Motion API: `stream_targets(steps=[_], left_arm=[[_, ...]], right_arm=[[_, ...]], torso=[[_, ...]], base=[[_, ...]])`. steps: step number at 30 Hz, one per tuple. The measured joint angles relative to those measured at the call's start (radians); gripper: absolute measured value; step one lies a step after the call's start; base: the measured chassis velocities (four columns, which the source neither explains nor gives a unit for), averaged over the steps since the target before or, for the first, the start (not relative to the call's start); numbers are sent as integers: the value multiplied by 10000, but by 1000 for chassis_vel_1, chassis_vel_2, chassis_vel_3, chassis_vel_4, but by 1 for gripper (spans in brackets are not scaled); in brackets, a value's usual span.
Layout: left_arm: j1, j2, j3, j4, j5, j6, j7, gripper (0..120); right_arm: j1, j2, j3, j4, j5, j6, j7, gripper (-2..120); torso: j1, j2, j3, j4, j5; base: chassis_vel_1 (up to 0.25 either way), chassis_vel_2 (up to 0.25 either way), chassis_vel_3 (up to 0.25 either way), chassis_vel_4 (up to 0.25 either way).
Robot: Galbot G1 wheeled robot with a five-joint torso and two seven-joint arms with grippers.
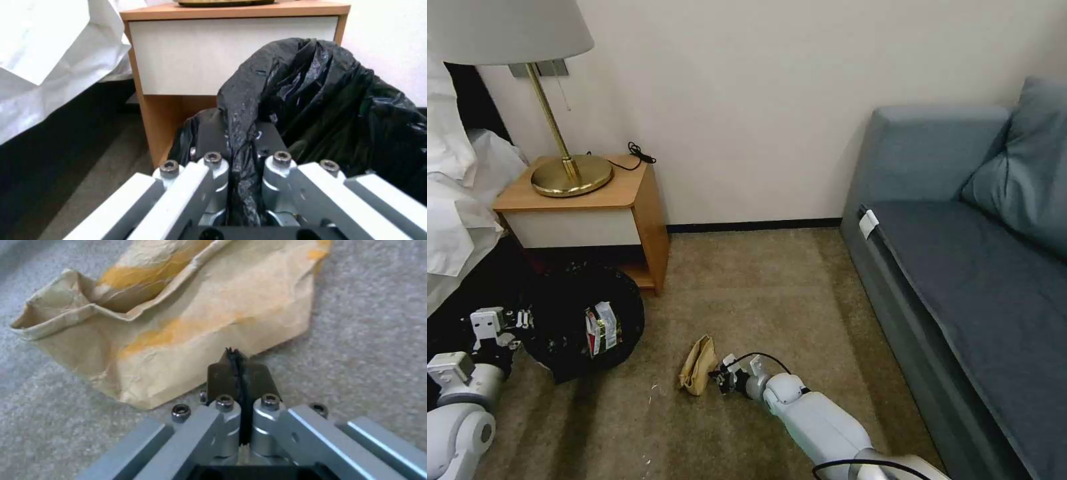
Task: Pick up the trash bin, then pick up the garbage on the floor and place it into the trash bin.
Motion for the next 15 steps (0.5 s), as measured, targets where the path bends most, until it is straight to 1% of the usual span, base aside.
stream_targets(steps=[2,9,15], left_arm=[[166,-10,-83,-57,2,8,-5,4],[473,-92,-245,-113,35,-56,2,4],[620,-161,-329,-135,63,-117,26,4]], right_arm=[[44,-79,-7,66,39,-21,6,0],[55,-219,-10,125,45,-40,6,0],[35,-385,27,247,70,-41,7,0]], torso=[[0,0,0,1,-1],[0,0,0,1,-1],[0,1,0,1,-1]], base=[[0,0,0,0],[0,0,0,0],[0,0,0,0]])
